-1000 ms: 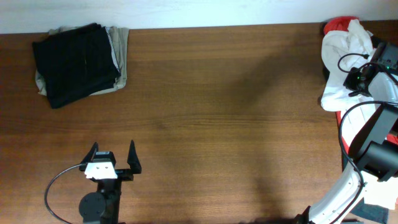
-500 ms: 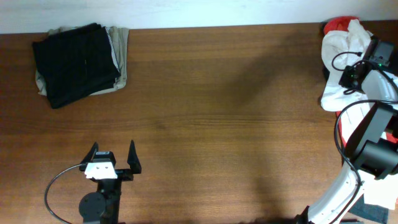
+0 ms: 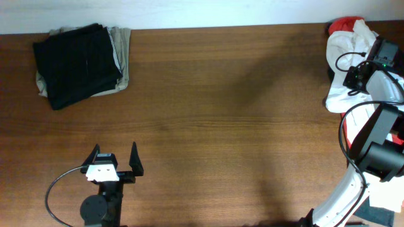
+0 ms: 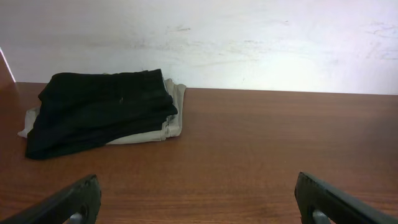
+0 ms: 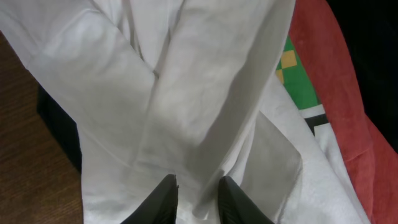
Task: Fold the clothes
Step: 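Grasp the white T-shirt fabric with the right gripper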
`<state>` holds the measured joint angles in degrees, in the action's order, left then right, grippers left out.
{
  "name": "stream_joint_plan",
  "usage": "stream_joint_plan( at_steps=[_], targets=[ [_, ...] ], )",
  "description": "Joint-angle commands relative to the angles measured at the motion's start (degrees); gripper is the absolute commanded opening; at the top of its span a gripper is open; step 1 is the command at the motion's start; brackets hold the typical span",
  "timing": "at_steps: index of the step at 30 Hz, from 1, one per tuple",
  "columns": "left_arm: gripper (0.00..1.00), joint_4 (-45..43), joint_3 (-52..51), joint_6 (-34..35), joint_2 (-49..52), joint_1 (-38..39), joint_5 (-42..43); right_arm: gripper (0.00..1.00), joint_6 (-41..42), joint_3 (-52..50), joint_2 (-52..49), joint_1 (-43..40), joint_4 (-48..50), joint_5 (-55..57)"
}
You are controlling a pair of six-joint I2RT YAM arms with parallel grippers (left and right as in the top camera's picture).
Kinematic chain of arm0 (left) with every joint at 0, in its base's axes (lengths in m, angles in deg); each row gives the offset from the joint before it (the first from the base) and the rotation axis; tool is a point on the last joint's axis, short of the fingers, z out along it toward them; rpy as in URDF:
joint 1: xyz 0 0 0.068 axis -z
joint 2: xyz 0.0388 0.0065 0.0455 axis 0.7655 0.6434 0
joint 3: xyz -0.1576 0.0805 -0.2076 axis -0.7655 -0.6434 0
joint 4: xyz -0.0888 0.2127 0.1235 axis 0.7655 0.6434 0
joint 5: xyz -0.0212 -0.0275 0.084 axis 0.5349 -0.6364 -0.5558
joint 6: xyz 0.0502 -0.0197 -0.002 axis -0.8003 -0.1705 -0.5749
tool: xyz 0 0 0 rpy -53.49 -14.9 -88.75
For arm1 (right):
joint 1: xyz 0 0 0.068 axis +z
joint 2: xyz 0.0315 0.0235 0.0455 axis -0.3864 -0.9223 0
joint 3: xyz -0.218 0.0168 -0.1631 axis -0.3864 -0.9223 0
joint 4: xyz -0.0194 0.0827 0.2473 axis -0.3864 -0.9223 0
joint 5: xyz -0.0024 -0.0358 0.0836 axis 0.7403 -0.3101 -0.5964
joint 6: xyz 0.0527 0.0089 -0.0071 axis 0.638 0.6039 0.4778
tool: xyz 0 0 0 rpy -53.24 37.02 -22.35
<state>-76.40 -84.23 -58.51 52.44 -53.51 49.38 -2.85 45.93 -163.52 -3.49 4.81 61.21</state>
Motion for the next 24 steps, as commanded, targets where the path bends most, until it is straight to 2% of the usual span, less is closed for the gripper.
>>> stream_joint_plan(
  at_steps=[1, 10, 12, 14, 16, 20, 24],
  targets=[
    [0.99, 0.1, -0.3, -0.9, -0.2, -0.3, 0.0, 0.26, 0.0, 1.0, -1.6, 0.0, 0.2, 1.2],
    [0.99, 0.0, -0.3, -0.9, -0.2, -0.3, 0.0, 0.25, -0.2, 1.0, -2.1, -0.1, 0.1, 3.5],
    [0.99, 0.0, -0.3, -0.9, -0.2, -0.3, 0.0, 0.18, -0.2, 1.0, -2.7, -0.1, -0.1, 3.5],
    [0.99, 0.0, -0.3, -0.9, -0.2, -0.3, 0.0, 0.16, -0.2, 1.0, -3.0, -0.1, -0.1, 3.5],
    [0.99, 0.1, -0.3, -0.9, -0.2, -0.3, 0.0, 0.05, -0.2, 1.0, -3.0, -0.1, -0.2, 3.5],
    [0.99, 0.0, -0.3, -0.9, -0.2, -0.3, 0.0, 0.04, -0.2, 1.0, -2.2, -0.1, -0.6, 3.5],
    [0.99, 0.0, -0.3, -0.9, -0.2, -0.3, 0.0, 0.04, 1.4, 1.3, 3.6, 0.0, -0.8, 3.4]
  ],
)
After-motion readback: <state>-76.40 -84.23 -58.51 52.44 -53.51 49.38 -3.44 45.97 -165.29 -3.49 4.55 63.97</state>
